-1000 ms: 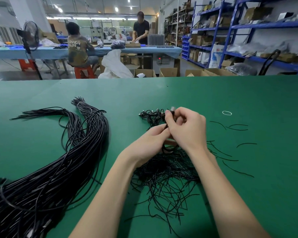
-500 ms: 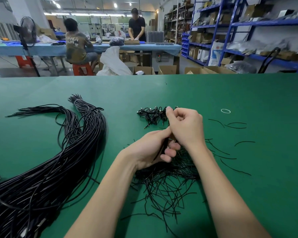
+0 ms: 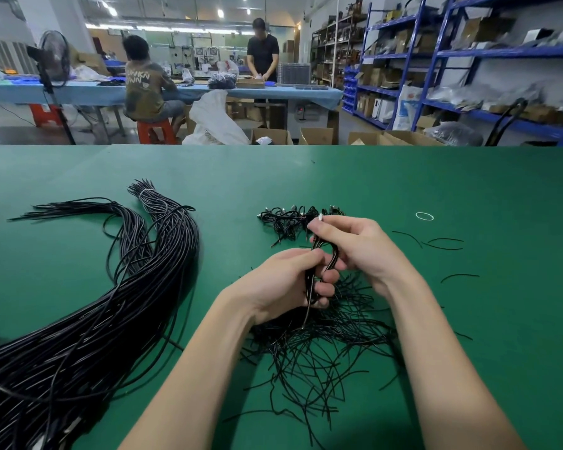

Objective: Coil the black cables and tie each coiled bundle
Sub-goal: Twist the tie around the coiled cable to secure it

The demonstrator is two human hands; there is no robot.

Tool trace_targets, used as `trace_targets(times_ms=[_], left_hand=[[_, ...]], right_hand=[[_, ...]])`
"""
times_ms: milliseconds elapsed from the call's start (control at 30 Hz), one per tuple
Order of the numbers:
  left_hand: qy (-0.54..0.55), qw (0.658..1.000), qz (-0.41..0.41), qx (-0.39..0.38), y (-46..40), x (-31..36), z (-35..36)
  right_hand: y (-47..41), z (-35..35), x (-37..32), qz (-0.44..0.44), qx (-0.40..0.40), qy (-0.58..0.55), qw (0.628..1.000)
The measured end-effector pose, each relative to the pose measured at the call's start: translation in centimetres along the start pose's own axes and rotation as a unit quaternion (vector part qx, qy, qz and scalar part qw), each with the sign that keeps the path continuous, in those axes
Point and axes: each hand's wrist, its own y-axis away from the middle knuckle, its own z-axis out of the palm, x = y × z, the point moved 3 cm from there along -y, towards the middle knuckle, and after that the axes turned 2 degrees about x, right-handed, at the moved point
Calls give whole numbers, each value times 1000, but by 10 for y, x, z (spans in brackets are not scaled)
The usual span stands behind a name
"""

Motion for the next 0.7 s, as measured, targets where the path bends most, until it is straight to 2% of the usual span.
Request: trace_targets(times_ms=[200,300,400,567,700], left_hand=[[-24,1000,6,5,0,-1,-2],[-58,997,7,40,-2,-4,-3],[-75,996,8,54,-6,-7,-4],[22,998,-17,60,-10,-4,-5],[77,992,8,95,-11,0,-7]], right_hand=[[4,-1,-7,-28,-58,55,996],[5,-3,-11,-45,-46,62,996],[4,-3,-9,-23,-39,43,998],[0,-6,-2,13,23,10,1000],[-3,-6,4,39,70,-62,995]])
